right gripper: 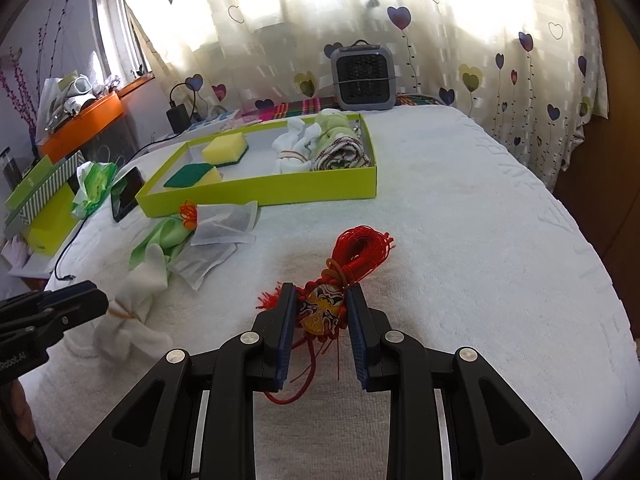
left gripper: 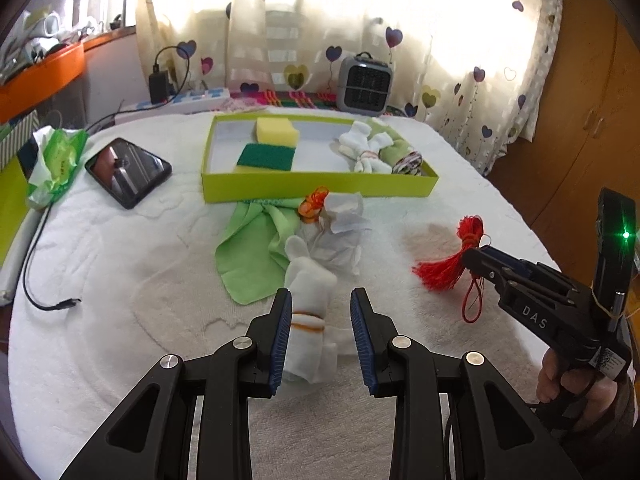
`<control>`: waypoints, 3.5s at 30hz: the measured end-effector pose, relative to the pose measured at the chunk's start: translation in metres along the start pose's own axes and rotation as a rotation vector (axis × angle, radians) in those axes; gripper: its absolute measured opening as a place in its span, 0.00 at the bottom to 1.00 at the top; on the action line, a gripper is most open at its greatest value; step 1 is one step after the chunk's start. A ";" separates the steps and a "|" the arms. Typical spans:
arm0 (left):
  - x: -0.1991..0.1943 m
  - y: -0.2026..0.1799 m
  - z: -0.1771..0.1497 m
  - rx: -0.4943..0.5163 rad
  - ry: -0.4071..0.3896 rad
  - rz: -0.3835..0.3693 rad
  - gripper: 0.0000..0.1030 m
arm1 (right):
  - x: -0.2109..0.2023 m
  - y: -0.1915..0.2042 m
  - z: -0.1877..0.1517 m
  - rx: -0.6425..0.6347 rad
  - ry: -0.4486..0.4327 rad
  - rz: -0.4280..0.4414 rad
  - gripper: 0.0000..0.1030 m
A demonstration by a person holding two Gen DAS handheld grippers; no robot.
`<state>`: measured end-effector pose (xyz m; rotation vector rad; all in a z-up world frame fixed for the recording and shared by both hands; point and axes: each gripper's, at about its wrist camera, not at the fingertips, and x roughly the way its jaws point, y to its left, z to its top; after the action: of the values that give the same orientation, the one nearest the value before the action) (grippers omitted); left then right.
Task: Organize soft objects
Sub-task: 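Lift and carry red tassel with right tool while left tool carries sock bundle over lid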
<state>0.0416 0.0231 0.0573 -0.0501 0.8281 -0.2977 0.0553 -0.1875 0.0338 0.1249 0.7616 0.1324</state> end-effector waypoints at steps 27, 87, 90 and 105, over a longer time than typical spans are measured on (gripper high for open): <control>0.047 0.003 -0.008 0.018 0.117 0.076 0.26 | 0.000 0.001 -0.001 -0.009 0.004 0.002 0.25; 0.048 0.028 0.109 0.024 -0.065 0.024 0.25 | 0.019 0.031 0.096 -0.127 -0.136 0.075 0.25; 0.053 0.031 0.113 0.016 -0.060 0.023 0.25 | 0.026 0.033 0.103 -0.142 -0.132 0.077 0.25; 0.087 0.057 0.144 -0.021 -0.040 0.060 0.25 | 0.077 0.044 0.135 -0.195 -0.065 0.116 0.25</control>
<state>0.2167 0.0425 0.0834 -0.0508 0.7917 -0.2311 0.2005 -0.1407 0.0853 -0.0118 0.6730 0.3109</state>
